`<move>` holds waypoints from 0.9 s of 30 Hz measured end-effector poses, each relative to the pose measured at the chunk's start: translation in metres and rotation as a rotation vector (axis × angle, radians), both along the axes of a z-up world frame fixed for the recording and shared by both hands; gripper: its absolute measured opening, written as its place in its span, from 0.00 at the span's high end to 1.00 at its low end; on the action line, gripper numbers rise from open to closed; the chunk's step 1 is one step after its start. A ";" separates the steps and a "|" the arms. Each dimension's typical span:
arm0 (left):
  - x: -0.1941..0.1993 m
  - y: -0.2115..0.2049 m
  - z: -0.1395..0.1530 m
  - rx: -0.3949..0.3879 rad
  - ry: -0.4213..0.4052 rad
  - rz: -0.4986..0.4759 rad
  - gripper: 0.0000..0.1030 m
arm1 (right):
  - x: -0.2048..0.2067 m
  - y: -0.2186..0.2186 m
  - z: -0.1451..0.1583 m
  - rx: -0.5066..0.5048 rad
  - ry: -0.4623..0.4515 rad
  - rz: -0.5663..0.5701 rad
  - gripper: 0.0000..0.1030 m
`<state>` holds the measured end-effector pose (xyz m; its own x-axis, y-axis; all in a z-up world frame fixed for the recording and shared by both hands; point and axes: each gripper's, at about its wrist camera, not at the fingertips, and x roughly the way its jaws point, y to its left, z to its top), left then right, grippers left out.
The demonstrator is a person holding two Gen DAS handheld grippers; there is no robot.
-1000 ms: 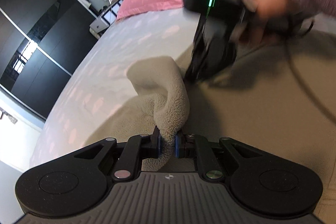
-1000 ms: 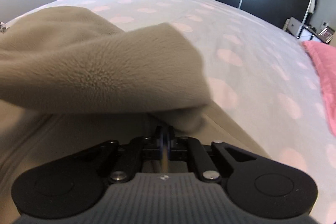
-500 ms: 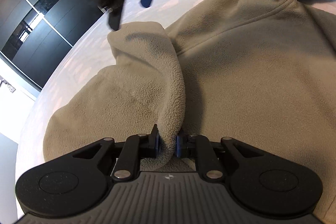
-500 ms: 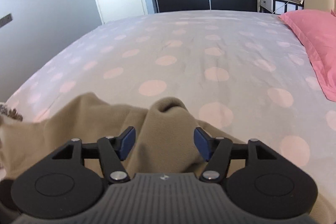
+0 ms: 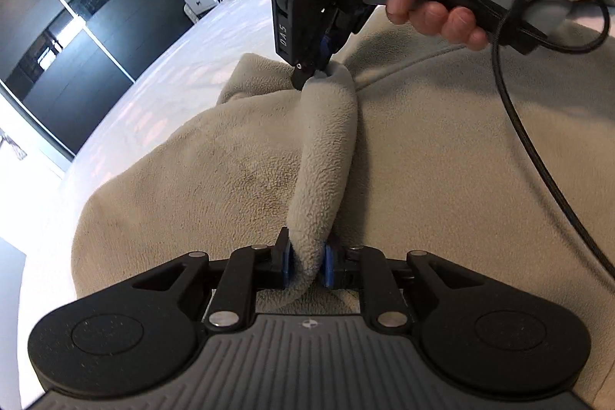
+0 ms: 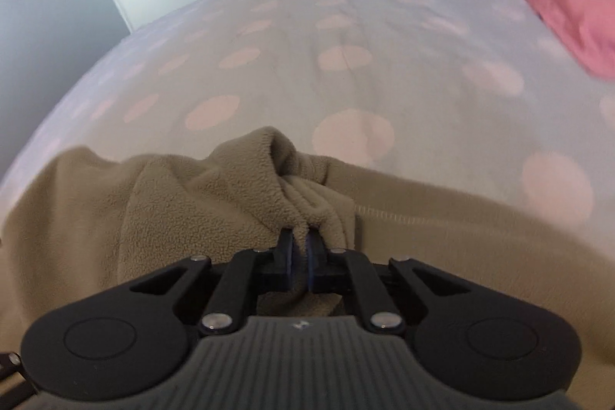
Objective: Fold clothes
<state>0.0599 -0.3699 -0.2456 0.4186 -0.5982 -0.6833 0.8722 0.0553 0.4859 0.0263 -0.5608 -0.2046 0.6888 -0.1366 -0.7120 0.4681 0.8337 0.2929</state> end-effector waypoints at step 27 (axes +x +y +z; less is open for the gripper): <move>0.117 0.088 0.030 -0.013 0.075 0.065 0.79 | 0.016 0.239 0.047 -0.528 0.021 0.646 0.42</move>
